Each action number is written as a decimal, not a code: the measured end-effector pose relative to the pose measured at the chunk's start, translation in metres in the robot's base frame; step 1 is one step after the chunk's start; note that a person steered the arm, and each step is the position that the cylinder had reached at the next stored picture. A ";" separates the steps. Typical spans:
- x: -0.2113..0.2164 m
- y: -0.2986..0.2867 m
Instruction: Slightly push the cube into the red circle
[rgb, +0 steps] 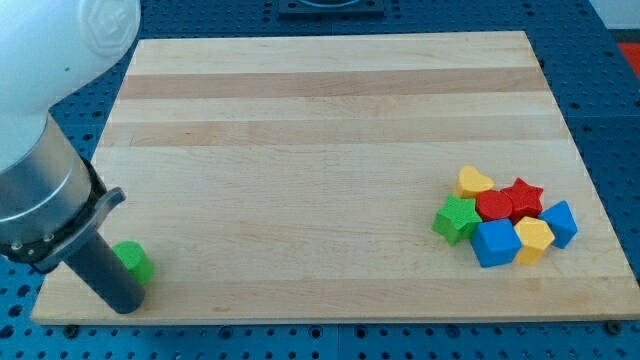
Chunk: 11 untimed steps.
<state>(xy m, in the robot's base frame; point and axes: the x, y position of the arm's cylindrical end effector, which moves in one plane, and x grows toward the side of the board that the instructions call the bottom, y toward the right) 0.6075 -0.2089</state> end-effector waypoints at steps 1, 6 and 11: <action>-0.006 -0.015; 0.005 0.225; -0.025 0.372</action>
